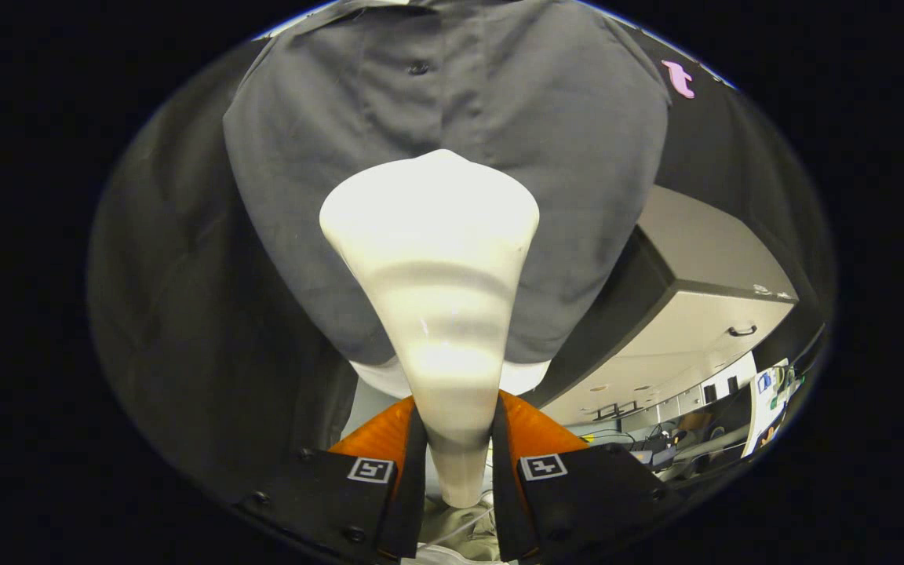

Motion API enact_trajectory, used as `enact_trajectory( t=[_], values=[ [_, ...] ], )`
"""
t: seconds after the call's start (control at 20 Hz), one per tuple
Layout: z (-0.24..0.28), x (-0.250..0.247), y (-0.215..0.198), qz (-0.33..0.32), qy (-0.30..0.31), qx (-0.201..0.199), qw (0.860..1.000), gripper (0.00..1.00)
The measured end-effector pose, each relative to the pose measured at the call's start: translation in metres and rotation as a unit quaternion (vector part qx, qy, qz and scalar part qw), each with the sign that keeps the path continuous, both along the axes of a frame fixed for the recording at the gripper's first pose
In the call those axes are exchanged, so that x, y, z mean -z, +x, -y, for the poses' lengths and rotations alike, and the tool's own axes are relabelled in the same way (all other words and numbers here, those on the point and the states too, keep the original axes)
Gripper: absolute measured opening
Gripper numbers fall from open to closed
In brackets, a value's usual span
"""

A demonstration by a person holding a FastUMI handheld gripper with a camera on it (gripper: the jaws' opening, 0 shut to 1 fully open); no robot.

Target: Iron the clothes twice with a garment steamer, once on the left side and once on the right side.

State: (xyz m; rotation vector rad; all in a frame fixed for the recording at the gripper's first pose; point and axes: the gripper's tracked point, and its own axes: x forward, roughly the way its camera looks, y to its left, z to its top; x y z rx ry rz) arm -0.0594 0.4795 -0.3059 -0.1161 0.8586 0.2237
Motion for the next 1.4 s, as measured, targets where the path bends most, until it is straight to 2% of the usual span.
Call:
enact_trajectory(
  t=[0.45, 0.8, 1.4],
  values=[
    [0.072, -0.093, 0.026, 0.072, 0.025, 0.039, 0.996, 0.45],
    [0.137, -0.159, 0.064, 0.127, 0.046, 0.077, 0.988, 0.45],
    [0.218, -0.248, 0.103, 0.199, 0.056, 0.093, 0.974, 0.44]
  ],
)
